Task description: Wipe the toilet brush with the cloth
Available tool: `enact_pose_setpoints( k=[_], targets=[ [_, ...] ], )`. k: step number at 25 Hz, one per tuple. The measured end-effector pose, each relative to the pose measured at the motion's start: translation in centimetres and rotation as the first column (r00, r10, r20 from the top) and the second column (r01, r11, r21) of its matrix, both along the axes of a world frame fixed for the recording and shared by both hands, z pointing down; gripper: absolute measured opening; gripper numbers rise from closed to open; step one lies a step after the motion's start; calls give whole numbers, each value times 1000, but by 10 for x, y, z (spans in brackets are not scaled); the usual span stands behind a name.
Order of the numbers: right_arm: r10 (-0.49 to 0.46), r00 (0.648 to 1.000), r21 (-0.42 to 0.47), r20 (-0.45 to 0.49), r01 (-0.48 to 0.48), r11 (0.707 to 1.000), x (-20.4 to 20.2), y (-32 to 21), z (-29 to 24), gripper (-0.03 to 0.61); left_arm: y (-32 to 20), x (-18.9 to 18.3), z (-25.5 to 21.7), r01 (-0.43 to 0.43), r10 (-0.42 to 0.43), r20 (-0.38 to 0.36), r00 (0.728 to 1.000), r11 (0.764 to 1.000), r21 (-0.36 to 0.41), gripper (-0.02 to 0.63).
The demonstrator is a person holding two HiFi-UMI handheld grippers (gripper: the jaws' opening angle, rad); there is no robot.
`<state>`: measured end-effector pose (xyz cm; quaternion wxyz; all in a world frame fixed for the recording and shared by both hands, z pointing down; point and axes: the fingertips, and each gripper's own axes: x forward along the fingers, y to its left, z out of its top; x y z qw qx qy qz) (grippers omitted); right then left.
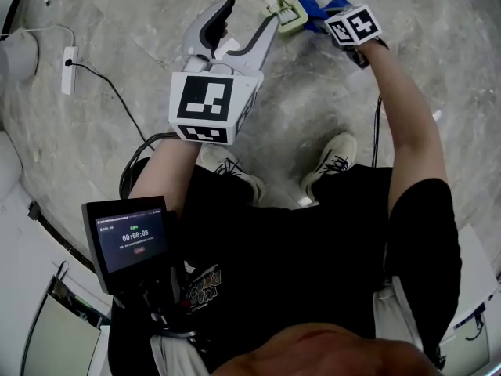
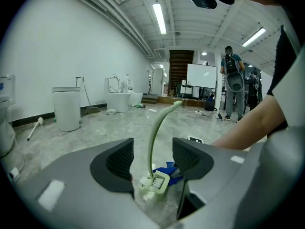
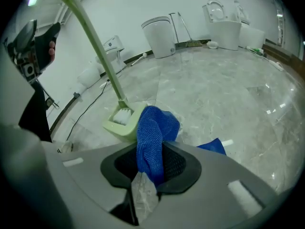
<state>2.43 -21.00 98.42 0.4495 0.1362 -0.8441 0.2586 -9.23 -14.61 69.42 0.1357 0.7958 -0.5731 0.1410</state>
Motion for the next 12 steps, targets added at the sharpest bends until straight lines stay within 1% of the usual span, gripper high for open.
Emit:
enact_pose_setpoints(
  k=[7, 10, 12],
  targets=[
    [-26, 992, -42, 126, 32, 999, -11, -4, -54, 94, -4, 2, -6, 7, -7, -26, 1000, 1000, -7, 259],
    [-56, 984, -40, 167, 63, 997, -14, -9, -92, 95, -8, -1, -10, 15, -15, -44, 999, 1000, -3, 259],
    [-81, 972, -33, 222, 91, 995, -18, -7, -122, 95, -9, -4, -12, 22, -22, -62, 998, 1000, -2, 259]
  ],
)
